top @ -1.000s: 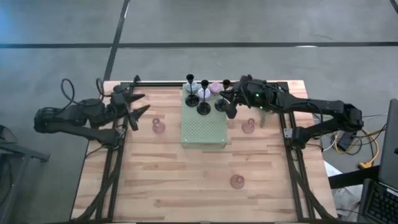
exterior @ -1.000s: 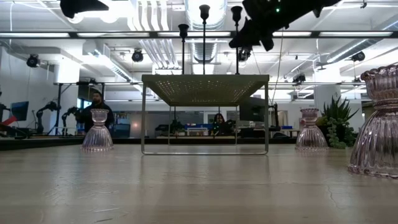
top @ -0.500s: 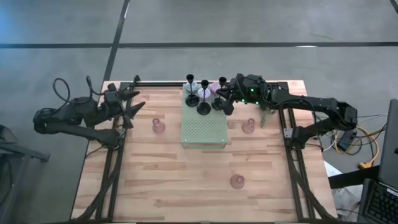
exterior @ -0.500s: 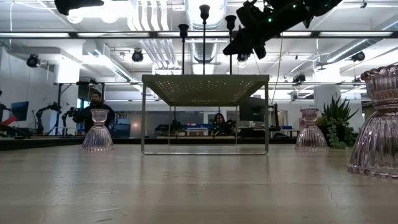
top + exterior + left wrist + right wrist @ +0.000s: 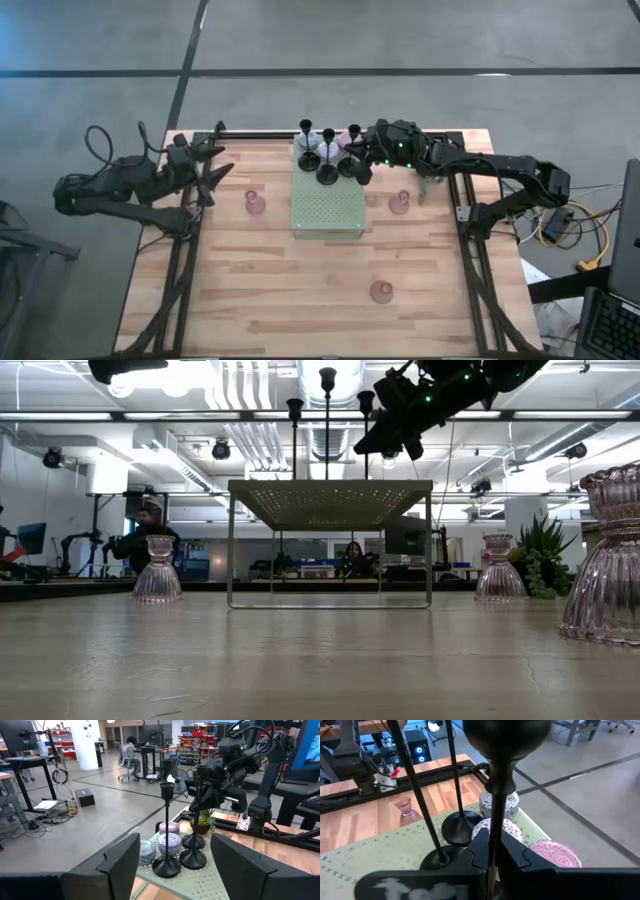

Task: Pick & Place candle stick holders
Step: Put the black candle holder on the shelf

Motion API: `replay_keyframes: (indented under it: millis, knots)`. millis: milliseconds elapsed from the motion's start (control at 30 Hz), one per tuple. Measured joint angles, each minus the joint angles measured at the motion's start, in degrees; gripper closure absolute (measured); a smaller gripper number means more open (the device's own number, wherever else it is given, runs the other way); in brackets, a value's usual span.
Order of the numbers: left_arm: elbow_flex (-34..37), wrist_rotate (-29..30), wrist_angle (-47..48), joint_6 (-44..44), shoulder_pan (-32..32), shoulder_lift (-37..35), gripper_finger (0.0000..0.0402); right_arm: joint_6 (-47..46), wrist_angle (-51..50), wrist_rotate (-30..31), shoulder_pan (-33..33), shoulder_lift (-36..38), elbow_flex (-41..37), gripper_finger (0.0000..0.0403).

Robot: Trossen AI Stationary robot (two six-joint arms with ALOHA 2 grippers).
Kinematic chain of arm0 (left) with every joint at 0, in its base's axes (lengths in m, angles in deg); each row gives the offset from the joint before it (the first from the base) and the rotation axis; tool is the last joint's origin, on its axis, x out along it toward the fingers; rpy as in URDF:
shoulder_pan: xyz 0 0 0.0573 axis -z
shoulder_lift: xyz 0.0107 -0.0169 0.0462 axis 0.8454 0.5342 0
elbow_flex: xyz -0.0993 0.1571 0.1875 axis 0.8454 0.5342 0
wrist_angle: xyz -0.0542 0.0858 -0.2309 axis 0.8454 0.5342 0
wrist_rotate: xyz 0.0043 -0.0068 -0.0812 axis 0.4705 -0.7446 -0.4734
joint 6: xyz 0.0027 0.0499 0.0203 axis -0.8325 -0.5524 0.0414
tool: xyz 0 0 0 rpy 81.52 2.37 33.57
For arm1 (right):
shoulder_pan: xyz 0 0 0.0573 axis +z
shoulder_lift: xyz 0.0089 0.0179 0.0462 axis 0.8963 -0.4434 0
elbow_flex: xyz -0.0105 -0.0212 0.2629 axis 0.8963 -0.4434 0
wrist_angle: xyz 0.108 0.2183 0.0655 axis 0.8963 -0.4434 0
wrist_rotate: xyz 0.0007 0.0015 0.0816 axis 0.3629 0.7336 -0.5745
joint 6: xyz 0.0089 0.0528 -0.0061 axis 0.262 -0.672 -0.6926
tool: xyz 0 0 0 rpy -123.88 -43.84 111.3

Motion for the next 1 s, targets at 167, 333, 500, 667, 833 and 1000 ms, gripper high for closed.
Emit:
replay_keyframes:
  millis: [167, 333, 500, 667, 833, 1000]
  knots:
    - [0.02, 0.00, 0.02, 0.00, -0.02, 0.00, 0.0154, 0.32, 0.03, 0.30, -0.52, -0.20, 0.00, 0.0394]
    - [-0.08, 0.00, 0.00, 0.02, -0.02, 0.00, 0.0154, 0.32, 0.34, 0.32, -1.02, -0.58, -0.02, 0.0394]
    - [0.03, -0.01, 0.02, 0.02, -0.02, 0.00, 0.0154, 0.08, 0.62, 0.04, -1.22, -0.81, -0.02, 0.0394]
    - [-0.06, -0.02, 0.00, 0.02, -0.02, 0.00, 0.0154, 0.33, 0.55, 0.04, -1.22, -0.81, -0.02, 0.0392]
    - [0.00, -0.02, 0.04, 0.26, -0.02, 0.00, 0.0154, 0.27, 0.19, -0.12, -1.22, -0.81, -0.06, 0.0377]
    - [0.03, -0.02, 0.01, 0.50, -0.02, 0.00, 0.0154, -0.66, 0.01, -0.02, -1.36, -0.85, 0.01, 0.0364]
